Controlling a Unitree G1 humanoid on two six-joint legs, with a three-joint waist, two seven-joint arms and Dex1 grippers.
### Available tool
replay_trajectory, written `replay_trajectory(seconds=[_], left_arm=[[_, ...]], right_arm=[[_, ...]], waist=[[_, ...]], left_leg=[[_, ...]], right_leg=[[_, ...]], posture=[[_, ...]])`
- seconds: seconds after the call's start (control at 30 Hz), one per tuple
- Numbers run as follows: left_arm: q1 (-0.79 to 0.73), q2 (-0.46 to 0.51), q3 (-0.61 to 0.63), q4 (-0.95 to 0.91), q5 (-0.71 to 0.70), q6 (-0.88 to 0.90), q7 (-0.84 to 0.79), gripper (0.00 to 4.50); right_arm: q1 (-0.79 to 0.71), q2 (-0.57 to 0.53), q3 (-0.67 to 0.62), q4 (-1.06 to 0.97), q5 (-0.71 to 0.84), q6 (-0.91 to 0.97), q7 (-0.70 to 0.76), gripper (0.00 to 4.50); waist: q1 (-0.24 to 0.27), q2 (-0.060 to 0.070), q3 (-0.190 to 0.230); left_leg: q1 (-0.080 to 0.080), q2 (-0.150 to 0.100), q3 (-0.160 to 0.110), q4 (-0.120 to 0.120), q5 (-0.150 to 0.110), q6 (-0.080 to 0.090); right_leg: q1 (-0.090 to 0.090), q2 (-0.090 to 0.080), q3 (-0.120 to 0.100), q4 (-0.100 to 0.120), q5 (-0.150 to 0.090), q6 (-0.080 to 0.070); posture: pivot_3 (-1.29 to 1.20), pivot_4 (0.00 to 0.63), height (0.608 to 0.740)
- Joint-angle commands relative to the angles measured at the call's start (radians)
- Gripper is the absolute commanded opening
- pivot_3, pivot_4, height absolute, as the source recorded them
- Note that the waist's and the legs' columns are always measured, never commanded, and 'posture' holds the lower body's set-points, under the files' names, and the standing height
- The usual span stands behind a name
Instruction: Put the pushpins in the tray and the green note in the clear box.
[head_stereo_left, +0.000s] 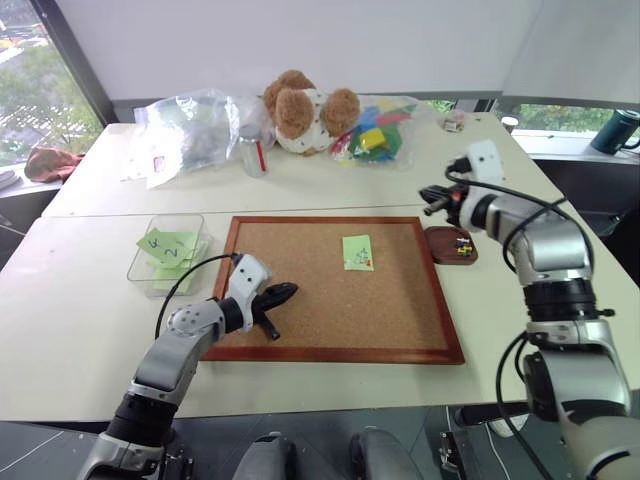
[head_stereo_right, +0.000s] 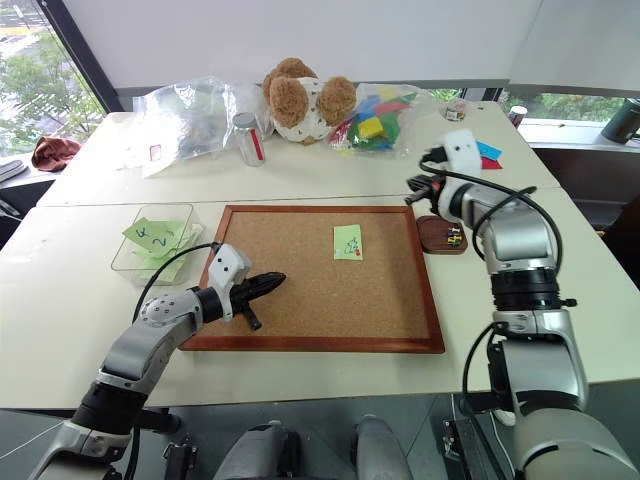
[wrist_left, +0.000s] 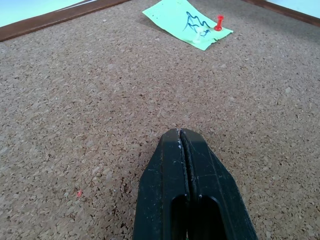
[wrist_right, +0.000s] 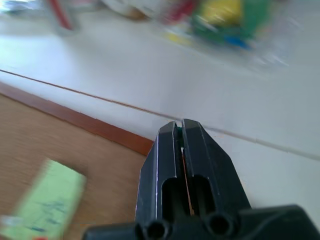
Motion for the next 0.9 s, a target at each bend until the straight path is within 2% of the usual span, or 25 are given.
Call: replay_trajectory(seconds=[0.03,0.3,0.37,0.43,0.63,0.9], left_arm=[[0.018,0.006,-0.015,0.043,0.028,0.022,0.0,0.0],[0.02,0.01,-0.012,0.049,0.033,0.013,-0.004,0.0],[0.02,0.011,-0.012,0.049,0.035,0.012,-0.004,0.0],[0.02,0.012,-0.011,0.049,0.036,0.01,-0.004,0.0],[0.019,0.015,-0.007,0.052,0.039,0.006,-0.006,0.0],[0.017,0.015,-0.006,0.057,0.041,0.001,-0.009,0.0]], right_arm=[[0.017,-0.022,-0.012,0.052,-0.019,-0.049,-0.012,0.02],[0.049,-0.031,0.012,0.163,-0.054,-0.098,-0.008,0.02],[0.052,-0.029,0.013,0.177,-0.056,-0.106,-0.007,0.57],[0.054,-0.028,0.012,0.181,-0.056,-0.11,-0.003,1.36],[0.048,-0.035,0.003,0.167,-0.056,-0.106,0.004,4.35],[0.046,-0.054,-0.014,0.063,-0.024,-0.077,0.053,4.35]], waist=[[-0.001,0.001,0.0],[-0.001,0.002,-0.001],[-0.001,0.002,-0.001],[-0.001,0.002,-0.001],[-0.001,0.002,-0.001],[-0.001,0.002,-0.001]], left_leg=[[0.0,0.0,0.0,0.0,0.0,0.0],[0.001,0.0,0.0,0.0,0.0,0.0],[0.001,0.0,0.0,0.0,0.0,0.0],[0.001,0.0,0.0,0.0,0.0,0.0],[0.001,0.0,0.0,0.0,0.0,0.0],[0.001,0.0,0.0,0.0,0.0,0.0]], right_leg=[[0.0,0.0,0.0,0.0,0.0,0.0],[0.001,0.0,0.0,0.0,0.0,0.0],[0.001,0.0,0.0,0.0,0.0,0.0],[0.001,0.0,0.0,0.0,0.0,0.0],[0.001,0.0,0.0,0.0,0.0,0.0],[0.001,0.0,0.0,0.0,0.0,0.0]], posture=[[0.0,0.15,0.74],[0.0,0.15,0.74],[0.0,0.15,0.74],[0.0,0.15,0.74],[0.0,0.15,0.74],[0.0,0.15,0.74]])
